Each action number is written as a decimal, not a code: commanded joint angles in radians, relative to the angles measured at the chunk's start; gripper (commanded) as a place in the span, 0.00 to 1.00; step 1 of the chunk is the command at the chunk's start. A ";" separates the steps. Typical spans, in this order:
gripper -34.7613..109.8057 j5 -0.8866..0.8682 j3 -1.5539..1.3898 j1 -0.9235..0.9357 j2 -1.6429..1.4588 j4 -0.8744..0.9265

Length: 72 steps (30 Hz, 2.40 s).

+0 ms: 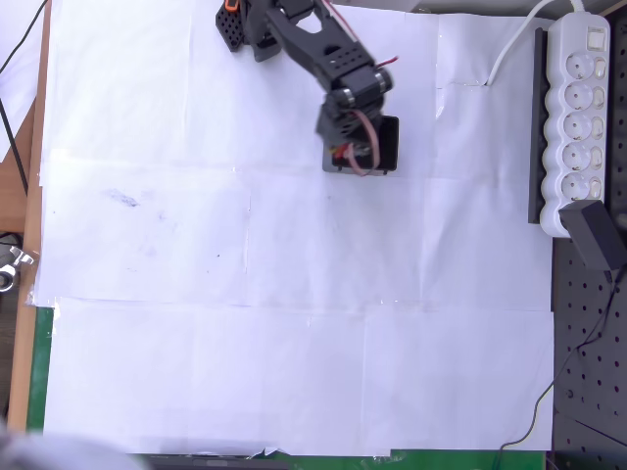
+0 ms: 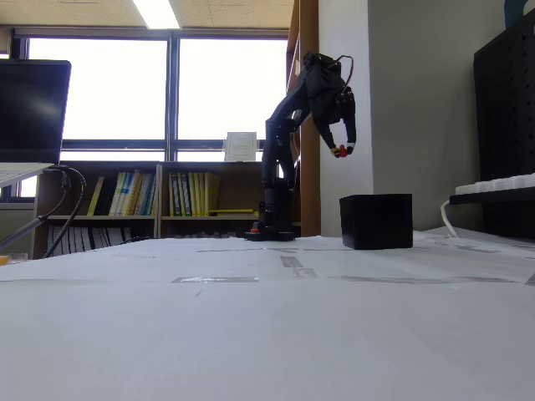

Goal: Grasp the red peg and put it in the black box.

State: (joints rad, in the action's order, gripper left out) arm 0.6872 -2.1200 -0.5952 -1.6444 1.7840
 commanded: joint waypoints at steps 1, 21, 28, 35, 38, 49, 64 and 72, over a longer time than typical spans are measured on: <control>0.24 -0.029 -0.041 -0.069 -0.012 0.084; 0.54 -0.025 -0.002 -0.077 -0.026 0.084; 0.56 0.006 -0.002 -0.055 0.002 0.084; 0.36 0.067 0.049 0.009 0.109 0.086; 0.24 0.138 0.095 0.078 0.201 0.086; 0.24 0.678 0.699 0.566 0.741 -0.129; 0.24 0.908 1.727 0.692 1.431 -0.831; 0.24 0.973 2.003 0.664 1.629 -0.930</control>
State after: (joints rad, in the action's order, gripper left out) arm 1.6337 -0.1488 0.0522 -0.0675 0.8636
